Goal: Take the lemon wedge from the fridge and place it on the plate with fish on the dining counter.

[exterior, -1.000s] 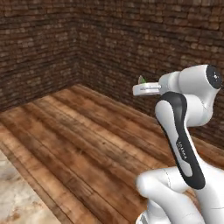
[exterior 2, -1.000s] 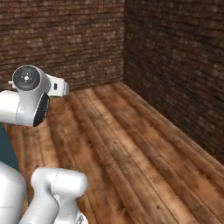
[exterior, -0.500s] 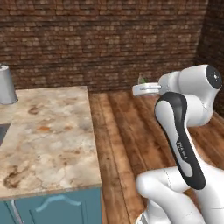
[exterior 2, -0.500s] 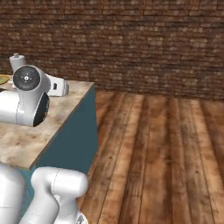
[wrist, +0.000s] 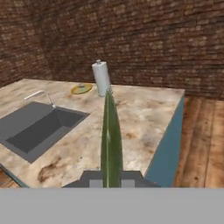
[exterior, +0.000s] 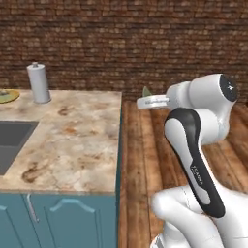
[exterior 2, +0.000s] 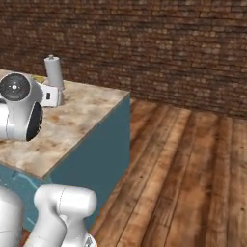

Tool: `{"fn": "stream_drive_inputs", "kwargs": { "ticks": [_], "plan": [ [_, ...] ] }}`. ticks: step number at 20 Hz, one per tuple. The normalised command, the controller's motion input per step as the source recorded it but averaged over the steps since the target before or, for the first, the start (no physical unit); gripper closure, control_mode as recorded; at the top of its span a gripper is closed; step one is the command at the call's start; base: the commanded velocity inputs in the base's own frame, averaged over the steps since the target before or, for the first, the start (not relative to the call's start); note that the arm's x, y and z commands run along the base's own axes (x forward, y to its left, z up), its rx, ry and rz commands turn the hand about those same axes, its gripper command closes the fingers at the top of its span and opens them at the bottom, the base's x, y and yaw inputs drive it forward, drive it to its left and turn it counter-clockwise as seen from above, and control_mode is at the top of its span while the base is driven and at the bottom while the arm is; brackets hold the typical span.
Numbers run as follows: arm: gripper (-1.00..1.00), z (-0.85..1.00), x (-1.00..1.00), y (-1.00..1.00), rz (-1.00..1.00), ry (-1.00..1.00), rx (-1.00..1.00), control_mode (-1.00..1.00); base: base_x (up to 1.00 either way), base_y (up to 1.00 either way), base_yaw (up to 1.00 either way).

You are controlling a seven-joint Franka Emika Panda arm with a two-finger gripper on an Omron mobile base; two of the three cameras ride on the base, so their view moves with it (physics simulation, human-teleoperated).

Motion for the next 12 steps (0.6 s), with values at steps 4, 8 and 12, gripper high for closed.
{"fn": "stream_drive_inputs", "kwargs": {
  "ticks": [4, 8, 12],
  "plan": [
    [1.00, 0.00, 0.00, 0.00, 0.00, 0.00, 0.00, 1.00, -0.01, -1.00, -0.62],
    [1.00, 0.00, 0.00, 0.00, 0.00, 0.00, 0.00, 1.00, 0.54, -1.00, -0.47],
    [1.00, 0.00, 0.00, 0.00, 0.00, 0.00, 0.00, 1.00, 1.00, -0.80, -0.18]
  ]
}}
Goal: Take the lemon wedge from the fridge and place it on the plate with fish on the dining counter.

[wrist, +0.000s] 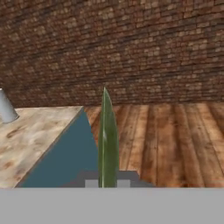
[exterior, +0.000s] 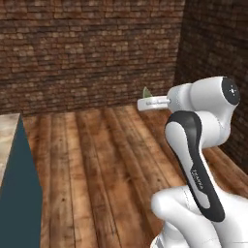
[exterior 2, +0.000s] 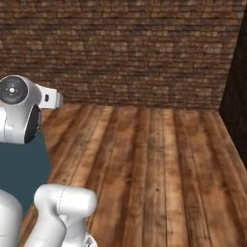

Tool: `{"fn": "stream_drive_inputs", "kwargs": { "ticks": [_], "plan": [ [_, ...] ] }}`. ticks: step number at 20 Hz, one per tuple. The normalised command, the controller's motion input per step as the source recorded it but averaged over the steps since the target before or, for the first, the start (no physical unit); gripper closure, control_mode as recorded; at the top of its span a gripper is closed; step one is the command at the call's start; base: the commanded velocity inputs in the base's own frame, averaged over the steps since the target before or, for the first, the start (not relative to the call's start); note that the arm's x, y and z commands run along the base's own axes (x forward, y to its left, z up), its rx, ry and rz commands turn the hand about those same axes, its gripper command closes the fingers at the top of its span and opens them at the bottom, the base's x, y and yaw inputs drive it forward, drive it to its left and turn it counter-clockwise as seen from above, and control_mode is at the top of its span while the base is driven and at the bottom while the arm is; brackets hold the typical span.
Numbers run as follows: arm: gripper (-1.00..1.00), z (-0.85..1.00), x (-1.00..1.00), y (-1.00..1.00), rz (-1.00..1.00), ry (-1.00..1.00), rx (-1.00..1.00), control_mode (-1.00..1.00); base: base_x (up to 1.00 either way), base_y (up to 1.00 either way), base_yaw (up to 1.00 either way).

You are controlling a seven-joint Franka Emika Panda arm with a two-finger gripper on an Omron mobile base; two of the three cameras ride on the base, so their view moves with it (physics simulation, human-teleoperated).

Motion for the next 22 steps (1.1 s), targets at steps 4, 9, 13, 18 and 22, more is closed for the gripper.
{"fn": "stream_drive_inputs", "kwargs": {
  "ticks": [4, 9, 13, 18, 22],
  "plan": [
    [1.00, 0.00, 0.00, 0.00, 0.00, 0.00, 0.00, 1.00, 1.00, -0.13, 0.00],
    [1.00, 0.00, 0.00, 0.00, 0.00, 0.00, 0.00, 1.00, 1.00, 0.00, 0.00],
    [1.00, 0.00, 0.00, 0.00, 0.00, 0.00, 0.00, 1.00, 1.00, 0.05, 0.09],
    [1.00, 0.00, 0.00, 0.00, 0.00, 0.00, 0.00, 1.00, 1.00, 0.01, 0.29],
    [1.00, 0.00, 0.00, 0.00, 0.00, 0.00, 0.00, 1.00, 1.00, 0.00, 0.52]
  ]
}}
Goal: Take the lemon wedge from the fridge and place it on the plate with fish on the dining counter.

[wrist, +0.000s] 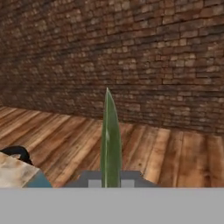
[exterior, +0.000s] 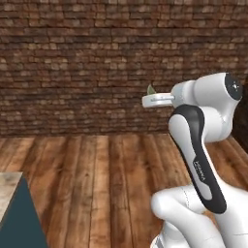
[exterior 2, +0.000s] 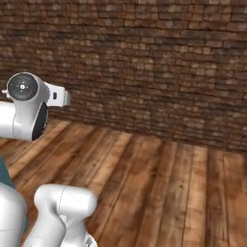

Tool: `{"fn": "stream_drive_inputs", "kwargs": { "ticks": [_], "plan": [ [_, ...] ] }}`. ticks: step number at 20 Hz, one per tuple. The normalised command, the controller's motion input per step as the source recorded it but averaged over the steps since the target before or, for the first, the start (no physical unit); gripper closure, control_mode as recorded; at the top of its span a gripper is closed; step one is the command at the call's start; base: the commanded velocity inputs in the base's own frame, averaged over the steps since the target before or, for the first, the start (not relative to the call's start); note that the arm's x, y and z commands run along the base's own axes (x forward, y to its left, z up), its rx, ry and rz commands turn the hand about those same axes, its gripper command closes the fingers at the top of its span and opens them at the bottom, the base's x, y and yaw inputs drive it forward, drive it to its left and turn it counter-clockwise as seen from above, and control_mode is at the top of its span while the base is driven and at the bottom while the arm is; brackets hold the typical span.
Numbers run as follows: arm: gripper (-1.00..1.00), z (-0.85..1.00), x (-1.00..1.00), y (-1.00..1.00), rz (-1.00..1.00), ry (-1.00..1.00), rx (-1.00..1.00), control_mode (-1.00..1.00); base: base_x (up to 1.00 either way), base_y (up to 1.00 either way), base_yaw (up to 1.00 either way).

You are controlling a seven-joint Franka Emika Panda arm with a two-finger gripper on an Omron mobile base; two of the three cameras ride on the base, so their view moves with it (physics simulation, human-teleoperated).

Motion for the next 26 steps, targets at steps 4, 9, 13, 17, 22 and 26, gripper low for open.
{"fn": "stream_drive_inputs", "kwargs": {
  "ticks": [4, 9, 13, 17, 22, 26],
  "plan": [
    [1.00, 0.00, 0.00, 0.00, 0.00, 0.00, 0.00, 1.00, 0.99, 0.00, 0.64],
    [1.00, 0.00, 0.00, 0.00, 0.00, 0.00, 0.00, 1.00, 0.83, 0.00, 0.70],
    [1.00, 0.00, 0.00, 0.00, 0.00, 0.00, 0.00, 1.00, 0.92, 0.00, 0.66],
    [1.00, 0.00, 0.00, 0.00, 0.00, 0.00, 0.00, 1.00, 1.00, -0.01, 0.63],
    [1.00, 0.00, 0.00, 0.00, 0.00, 0.00, 0.00, 1.00, 1.00, -0.43, 0.48],
    [1.00, 0.00, 0.00, 0.00, 0.00, 0.00, 0.00, 1.00, 1.00, -0.69, 0.29]
  ]
}}
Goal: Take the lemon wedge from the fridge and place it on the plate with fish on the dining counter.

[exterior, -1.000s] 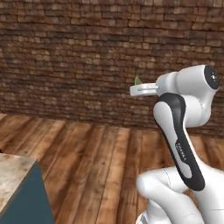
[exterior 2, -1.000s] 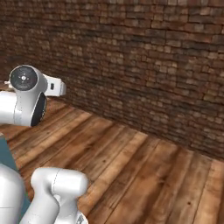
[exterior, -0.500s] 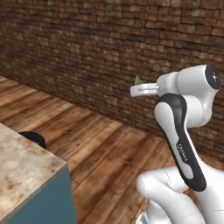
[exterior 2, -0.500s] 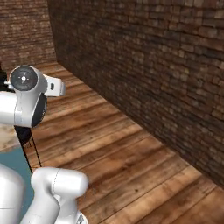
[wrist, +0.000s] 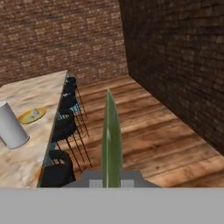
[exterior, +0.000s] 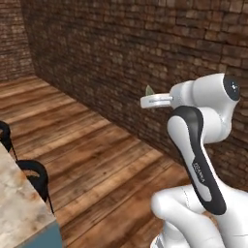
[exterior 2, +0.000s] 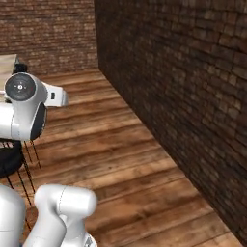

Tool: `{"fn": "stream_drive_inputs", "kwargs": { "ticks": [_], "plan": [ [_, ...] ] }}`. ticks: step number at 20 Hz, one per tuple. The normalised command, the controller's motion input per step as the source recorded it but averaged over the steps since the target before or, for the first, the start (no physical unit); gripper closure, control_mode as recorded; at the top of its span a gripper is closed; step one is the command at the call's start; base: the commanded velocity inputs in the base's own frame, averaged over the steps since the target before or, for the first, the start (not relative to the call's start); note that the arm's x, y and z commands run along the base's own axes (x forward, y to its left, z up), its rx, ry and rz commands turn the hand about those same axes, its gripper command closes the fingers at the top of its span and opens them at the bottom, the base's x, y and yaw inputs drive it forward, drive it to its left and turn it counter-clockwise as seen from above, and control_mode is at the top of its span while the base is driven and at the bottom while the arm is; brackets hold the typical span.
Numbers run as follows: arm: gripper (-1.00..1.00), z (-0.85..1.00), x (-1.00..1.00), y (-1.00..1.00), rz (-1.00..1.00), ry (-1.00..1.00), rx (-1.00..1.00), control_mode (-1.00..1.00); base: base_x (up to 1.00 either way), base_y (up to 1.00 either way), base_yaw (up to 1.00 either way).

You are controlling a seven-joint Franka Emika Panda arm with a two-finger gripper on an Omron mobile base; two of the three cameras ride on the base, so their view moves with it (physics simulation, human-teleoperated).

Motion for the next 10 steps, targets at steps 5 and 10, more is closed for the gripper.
{"fn": "stream_drive_inputs", "kwargs": {
  "ticks": [5, 10],
  "plan": [
    [1.00, 0.00, 0.00, 0.00, 0.00, 0.00, 0.00, 1.00, 1.00, -0.52, 0.29],
    [1.00, 0.00, 0.00, 0.00, 0.00, 0.00, 0.00, 1.00, 1.00, -0.08, 0.55]
  ]
}}
